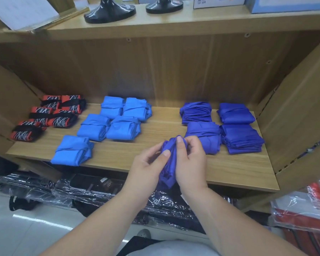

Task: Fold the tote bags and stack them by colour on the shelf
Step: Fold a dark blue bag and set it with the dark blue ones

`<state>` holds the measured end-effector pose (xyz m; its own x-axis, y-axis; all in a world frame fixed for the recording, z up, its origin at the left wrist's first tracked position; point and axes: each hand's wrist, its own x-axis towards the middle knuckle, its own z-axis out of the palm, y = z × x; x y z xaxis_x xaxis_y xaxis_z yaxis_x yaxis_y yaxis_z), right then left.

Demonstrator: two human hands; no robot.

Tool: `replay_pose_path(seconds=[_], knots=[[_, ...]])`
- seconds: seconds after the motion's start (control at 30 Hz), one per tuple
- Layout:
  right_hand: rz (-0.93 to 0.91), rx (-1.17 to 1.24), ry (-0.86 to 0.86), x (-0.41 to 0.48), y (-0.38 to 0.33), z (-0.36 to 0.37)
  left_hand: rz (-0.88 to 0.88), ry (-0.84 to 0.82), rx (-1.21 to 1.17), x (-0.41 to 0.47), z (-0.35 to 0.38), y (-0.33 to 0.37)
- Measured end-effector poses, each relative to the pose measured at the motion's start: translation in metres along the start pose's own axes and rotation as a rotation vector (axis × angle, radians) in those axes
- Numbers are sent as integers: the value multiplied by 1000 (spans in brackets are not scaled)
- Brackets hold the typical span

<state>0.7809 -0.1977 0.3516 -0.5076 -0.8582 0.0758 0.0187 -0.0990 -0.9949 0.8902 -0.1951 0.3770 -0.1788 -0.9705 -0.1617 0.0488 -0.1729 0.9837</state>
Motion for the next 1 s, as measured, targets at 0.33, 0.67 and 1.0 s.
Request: replay_pose_path(seconds=[0.33, 0.67, 1.0], knots=[[40, -9, -4, -13, 9, 4, 14, 206, 111, -1, 8, -3], [41, 10, -27, -2, 1, -5, -95, 238, -194, 4, 16, 5], [194, 105, -79, 1, -9, -5, -120, 308, -307, -6, 23, 8]])
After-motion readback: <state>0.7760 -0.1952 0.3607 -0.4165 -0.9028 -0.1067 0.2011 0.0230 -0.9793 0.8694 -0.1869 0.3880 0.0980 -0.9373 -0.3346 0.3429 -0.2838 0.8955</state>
